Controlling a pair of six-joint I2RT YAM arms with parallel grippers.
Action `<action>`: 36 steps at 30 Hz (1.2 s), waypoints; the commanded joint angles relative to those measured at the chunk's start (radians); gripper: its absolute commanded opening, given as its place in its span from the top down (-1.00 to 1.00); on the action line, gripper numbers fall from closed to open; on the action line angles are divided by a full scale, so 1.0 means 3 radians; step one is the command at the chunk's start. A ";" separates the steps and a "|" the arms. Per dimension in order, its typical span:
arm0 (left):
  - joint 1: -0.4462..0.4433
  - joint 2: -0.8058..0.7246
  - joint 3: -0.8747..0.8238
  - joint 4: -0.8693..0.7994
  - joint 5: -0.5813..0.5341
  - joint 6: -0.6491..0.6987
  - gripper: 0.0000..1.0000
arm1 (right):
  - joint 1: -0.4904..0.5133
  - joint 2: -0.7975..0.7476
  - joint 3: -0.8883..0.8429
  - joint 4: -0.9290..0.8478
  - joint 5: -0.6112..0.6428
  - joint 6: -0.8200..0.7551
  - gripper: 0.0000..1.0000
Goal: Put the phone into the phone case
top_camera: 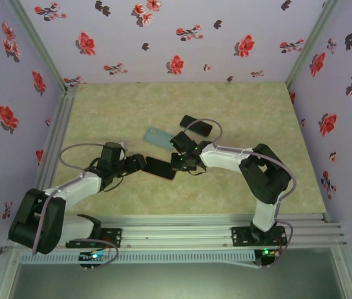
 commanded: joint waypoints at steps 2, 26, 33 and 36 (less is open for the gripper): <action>-0.0023 0.0061 0.0029 0.0086 0.0035 -0.0009 -0.26 | -0.0009 0.0334 -0.0271 -0.0023 -0.0102 0.0154 1.00; -0.0029 -0.0274 -0.0015 -0.0241 -0.0072 -0.0072 -0.16 | 0.0025 -0.0048 -0.0001 0.0098 -0.0062 0.0157 0.99; -0.0061 -0.0780 -0.0065 -0.0763 -0.0072 -0.0066 -0.15 | -0.0007 -0.0299 0.0205 -0.0144 -0.0084 -0.0130 0.20; -0.0079 -0.0936 -0.0128 -0.0840 -0.0075 -0.0127 -0.16 | -0.0010 -0.0383 0.0082 -0.0139 -0.0188 -0.0098 0.03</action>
